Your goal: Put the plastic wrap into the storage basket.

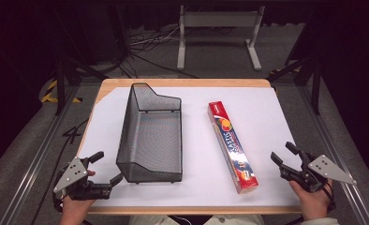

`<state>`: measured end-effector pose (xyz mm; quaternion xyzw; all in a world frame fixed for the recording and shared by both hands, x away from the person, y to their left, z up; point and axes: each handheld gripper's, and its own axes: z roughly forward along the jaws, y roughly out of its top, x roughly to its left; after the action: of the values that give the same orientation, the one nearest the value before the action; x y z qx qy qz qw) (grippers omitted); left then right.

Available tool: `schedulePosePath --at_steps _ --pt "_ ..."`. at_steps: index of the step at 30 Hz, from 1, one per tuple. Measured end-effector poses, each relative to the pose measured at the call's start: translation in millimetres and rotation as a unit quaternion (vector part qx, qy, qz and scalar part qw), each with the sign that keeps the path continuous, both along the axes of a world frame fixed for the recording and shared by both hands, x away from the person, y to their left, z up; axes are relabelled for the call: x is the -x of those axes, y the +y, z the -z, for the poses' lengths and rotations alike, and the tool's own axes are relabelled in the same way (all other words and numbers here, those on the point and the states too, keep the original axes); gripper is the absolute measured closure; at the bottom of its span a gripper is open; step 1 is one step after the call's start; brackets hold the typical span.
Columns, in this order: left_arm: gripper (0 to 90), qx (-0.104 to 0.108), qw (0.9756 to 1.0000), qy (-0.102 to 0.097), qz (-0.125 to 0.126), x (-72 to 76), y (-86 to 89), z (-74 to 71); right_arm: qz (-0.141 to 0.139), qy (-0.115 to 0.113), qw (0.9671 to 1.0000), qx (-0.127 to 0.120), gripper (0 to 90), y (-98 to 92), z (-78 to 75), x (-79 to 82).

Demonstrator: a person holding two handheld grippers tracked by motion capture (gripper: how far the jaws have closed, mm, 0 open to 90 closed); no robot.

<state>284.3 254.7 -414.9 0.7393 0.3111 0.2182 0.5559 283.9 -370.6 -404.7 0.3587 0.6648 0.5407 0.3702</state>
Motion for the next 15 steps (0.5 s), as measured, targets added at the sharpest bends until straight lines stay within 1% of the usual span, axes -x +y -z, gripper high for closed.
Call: schedulePosePath --at_steps 4,7,8,9,10,13,15 --pt "2.3 -0.004 1.0 0.002 0.003 0.7 -1.5 -0.5 -0.001 0.008 1.0 -0.002 28.3 1.2 1.0 -2.3" --pt "2.3 -0.003 1.0 0.0 0.001 0.0 -1.8 -0.8 0.001 0.014 0.9999 -0.002 27.9 0.6 0.9 -3.5" --pt "2.3 -0.003 1.0 0.0 0.001 0.0 -1.8 -0.8 0.0 0.02 0.9998 -0.005 26.3 -0.5 1.0 -6.0" --pt "2.3 -0.001 1.0 0.002 0.0 0.0 -1.9 -1.3 -0.006 0.033 0.9994 -0.008 26.3 -0.8 0.7 -7.4" --pt "2.3 -0.001 1.0 0.0 -0.001 -0.6 -1.8 -2.3 -0.005 0.04 0.9991 -0.012 26.3 -1.2 0.3 -8.1" --pt "2.2 -0.002 1.0 0.0 -0.003 -0.1 -2.2 -4.7 -0.003 0.046 0.9988 -0.014 25.1 -1.3 -1.3 -8.8" --pt "2.2 -0.005 1.0 0.002 -0.002 1.2 -3.0 -4.7 -0.004 0.055 0.9984 -0.016 24.6 -1.3 -4.2 -10.1"
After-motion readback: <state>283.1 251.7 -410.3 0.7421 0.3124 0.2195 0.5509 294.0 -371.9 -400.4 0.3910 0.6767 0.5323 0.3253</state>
